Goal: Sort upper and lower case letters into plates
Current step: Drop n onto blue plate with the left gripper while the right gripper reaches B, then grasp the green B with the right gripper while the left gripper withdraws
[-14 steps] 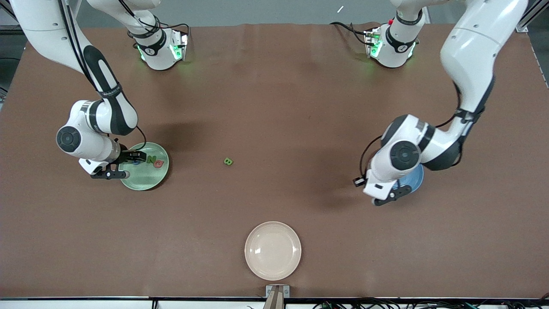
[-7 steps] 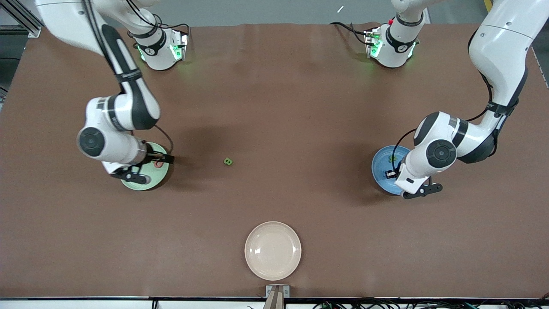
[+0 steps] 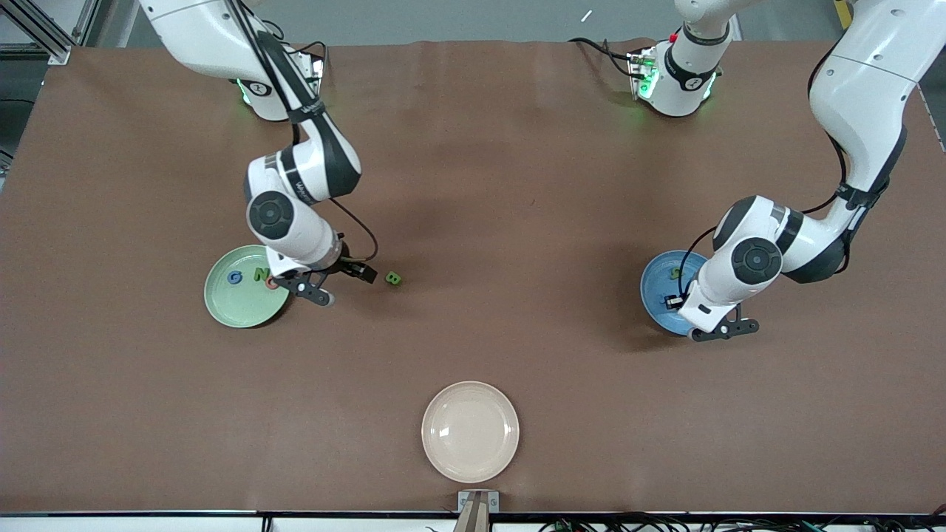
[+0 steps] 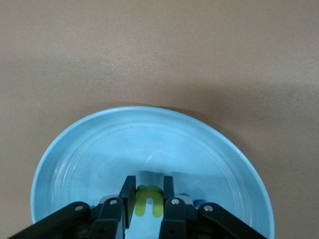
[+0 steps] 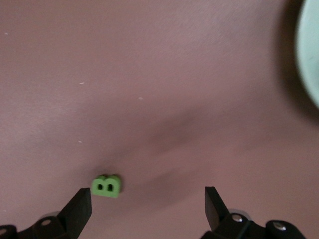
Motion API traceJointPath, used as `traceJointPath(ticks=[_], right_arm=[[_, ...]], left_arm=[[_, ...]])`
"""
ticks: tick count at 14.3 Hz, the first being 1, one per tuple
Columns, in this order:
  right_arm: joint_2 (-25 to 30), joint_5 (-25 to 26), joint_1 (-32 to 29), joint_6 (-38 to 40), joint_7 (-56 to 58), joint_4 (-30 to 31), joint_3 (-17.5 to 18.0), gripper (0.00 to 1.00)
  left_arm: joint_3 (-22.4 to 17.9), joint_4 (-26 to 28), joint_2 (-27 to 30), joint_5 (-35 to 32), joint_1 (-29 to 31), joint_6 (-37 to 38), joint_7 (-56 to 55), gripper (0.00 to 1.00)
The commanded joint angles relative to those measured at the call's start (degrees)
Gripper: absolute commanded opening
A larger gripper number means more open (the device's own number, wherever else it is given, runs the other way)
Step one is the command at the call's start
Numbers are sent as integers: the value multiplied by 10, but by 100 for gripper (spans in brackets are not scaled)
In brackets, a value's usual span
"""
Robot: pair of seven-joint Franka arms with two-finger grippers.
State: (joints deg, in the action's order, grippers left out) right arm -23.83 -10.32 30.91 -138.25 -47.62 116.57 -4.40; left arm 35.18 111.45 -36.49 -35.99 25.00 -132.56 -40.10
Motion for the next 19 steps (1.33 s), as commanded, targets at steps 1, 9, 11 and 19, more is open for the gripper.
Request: traceJointPath(ticks=[1,9,11,19], right_arm=[[-29,-9,40,-50,-64,-1,-9,100],[-85,6,76,-70,-190,-36,-14,85],[-85,16,76,-70,-191,-36,-15,83],[-95,19,85,-72,-201,-41,-21,65]], left_arm=[[8,4,-4,-15,12,-9,4,8],[9,3,0,-15,12,-7,8,100],[11,0,11,-9,12,-1,10,100],[75,-57,37,6,32,106,10,100]])
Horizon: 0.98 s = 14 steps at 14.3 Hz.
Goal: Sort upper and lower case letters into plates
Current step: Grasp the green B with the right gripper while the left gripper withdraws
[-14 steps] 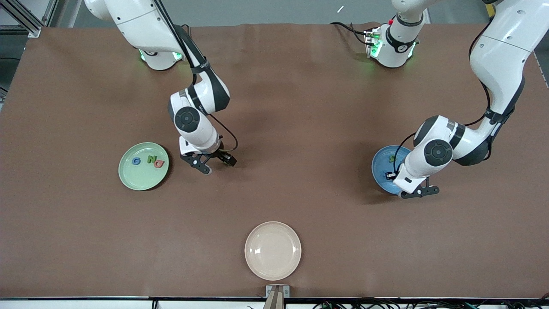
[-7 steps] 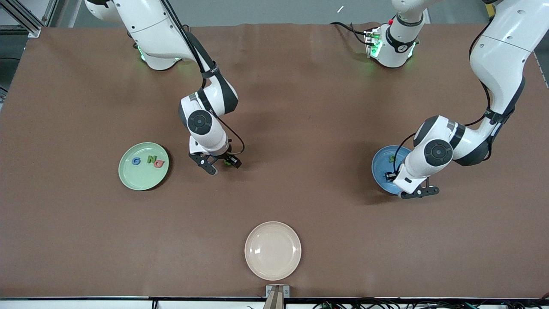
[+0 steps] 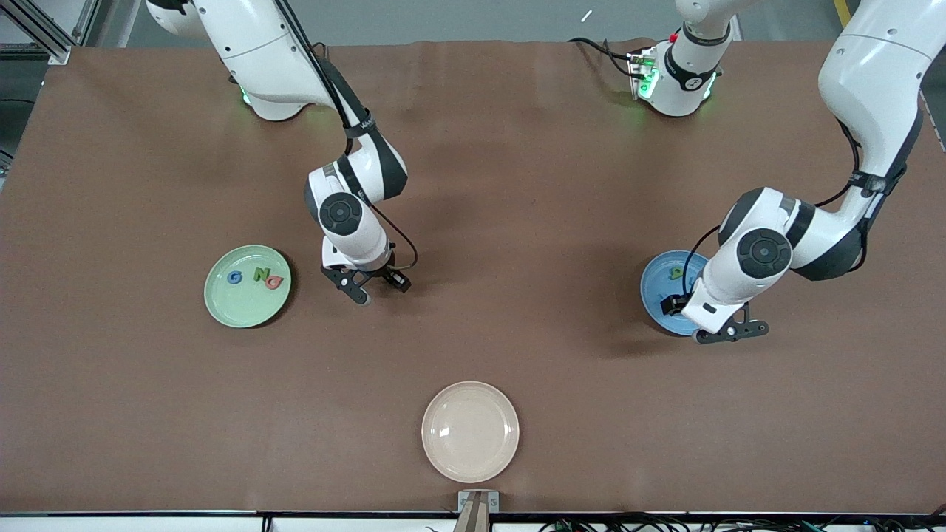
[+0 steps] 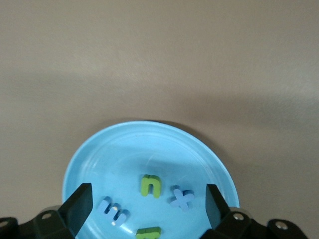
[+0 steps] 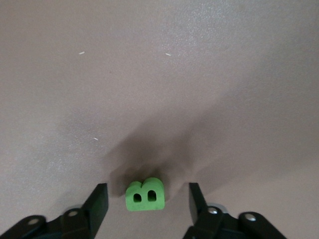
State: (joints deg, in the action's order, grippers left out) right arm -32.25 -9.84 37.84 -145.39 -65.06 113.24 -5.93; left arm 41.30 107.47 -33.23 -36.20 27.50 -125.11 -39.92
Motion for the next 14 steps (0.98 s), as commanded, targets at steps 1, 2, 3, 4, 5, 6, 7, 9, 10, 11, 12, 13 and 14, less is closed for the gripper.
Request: traceJointPath(ticks=[1,2,3,4,5,6,7,9,10,11,12,13,14], right_arm=[[-15,14,21,-2,-30,-9,-7,64],[-17,15,22,-2,-31,-12,-7,63],[-18,15,22,-2,-31,-12,-7,58],[-18,16,22,-2,-31,-12,-8,52],[-18,20,22,-2,-30,-12,-8,44],[-18,32,21,-2,-30,-12,-8,30],[-18,37,17,1,-29,-13,-8,15],[-14,37,10,10,-23,-18,-8,0],[-11,38,6,14,-19,-19,-9,0],[0,42,4,40,-6,-24,-21,0],[15,44,2,83,21,-34,-36,0],[27,44,0,132,62,-44,-49,0],[39,44,-1,191,108,-56,-66,0]], left_arm=[[16,-21,5,10,7,40,9,100],[16,-23,5,16,7,40,12,100],[17,-25,3,20,8,40,15,100],[18,-31,3,27,9,41,21,99],[17,-34,6,47,7,41,47,99],[13,-34,18,86,5,40,87,99],[9,-30,39,132,3,40,125,99],[-28,-28,65,196,-26,40,173,99],[-59,-28,79,231,-51,40,187,99],[-101,-25,98,273,-89,40,218,99],[-151,-24,115,306,-134,41,242,99],[-215,-21,128,336,-191,40,258,99],[-270,-18,139,362,-245,41,275,99]])
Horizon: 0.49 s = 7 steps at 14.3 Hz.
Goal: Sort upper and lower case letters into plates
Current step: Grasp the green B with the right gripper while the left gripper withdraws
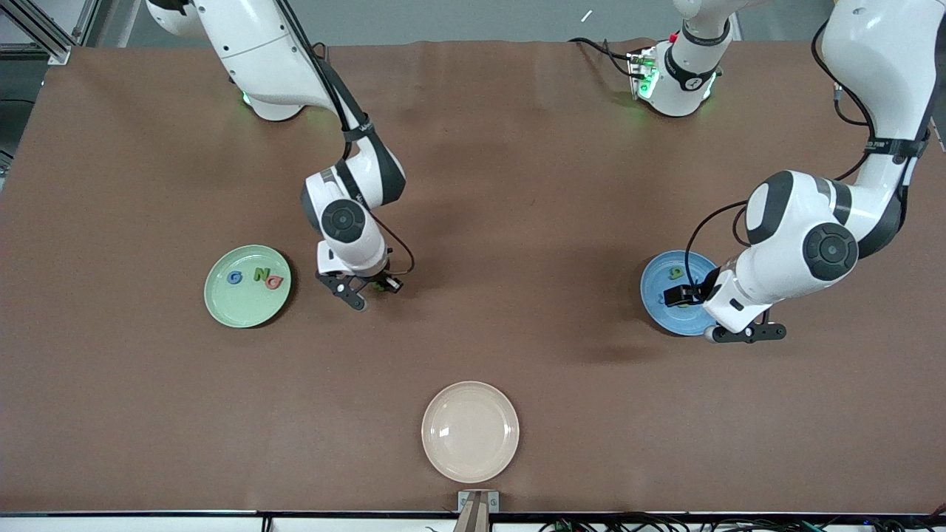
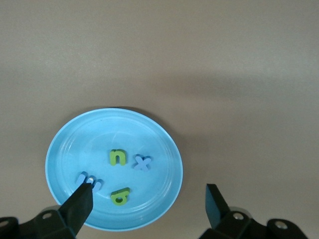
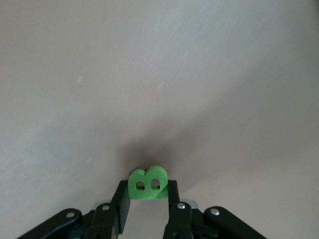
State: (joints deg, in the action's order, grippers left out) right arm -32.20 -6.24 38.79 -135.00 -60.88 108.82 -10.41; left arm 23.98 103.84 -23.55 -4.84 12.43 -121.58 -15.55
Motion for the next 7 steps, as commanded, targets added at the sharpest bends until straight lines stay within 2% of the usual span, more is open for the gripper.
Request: traceJointPath(ticks=[1,2,3,5,7], right_arm=[[49,8,-11,123,111,-19,-45,0],[63,8,-11,140,159,-18,-68,0],[78,7,-20,153,225,-14,-90,0],[86,7,-69,159,333,-5,-97,0],[87,6,-110,156,419,3,-97,0]], left_arm=[[-156,23,51,69,-148,6,46,99],[-216,24,60,83,-197,6,56,99],[-240,24,68,84,-215,7,60,99],[-242,18,90,82,-212,39,59,99],[-242,17,136,80,-199,61,61,99]])
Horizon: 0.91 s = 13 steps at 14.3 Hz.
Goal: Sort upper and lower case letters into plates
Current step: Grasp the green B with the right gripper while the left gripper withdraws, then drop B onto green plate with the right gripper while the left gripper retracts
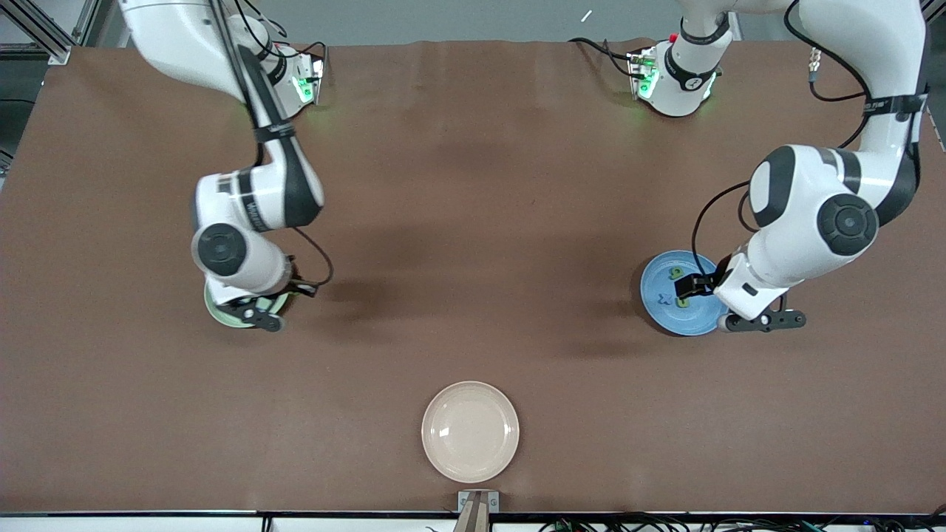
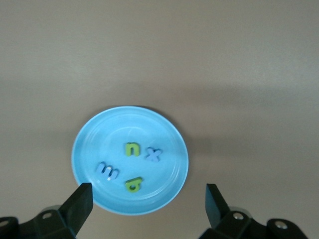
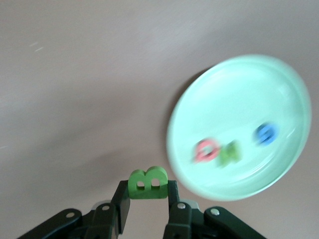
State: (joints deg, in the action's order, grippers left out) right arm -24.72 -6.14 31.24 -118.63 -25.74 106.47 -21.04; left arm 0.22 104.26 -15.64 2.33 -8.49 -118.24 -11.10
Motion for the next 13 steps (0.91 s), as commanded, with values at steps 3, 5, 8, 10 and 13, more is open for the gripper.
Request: traceJointPath(ticks=[3,5,8,10,13], right_arm=[[12,4,-73,-57,132,58,9,0],[8,0,-93,-97,167,75,10,0],[-2,-32,-107,-153,198,102,14,0],[-13,-40,-108,-169,213,109,14,0],[-37,-60,-108,-194,213,109,14,0]], left_arm=[[-7,12,132,9,25,86,39,100],[-8,9,170,8,25,110,38,100],[-11,-40,190,5,34,177,42,100],[-11,-84,185,5,44,225,69,100],[-10,-99,188,5,80,231,115,100]])
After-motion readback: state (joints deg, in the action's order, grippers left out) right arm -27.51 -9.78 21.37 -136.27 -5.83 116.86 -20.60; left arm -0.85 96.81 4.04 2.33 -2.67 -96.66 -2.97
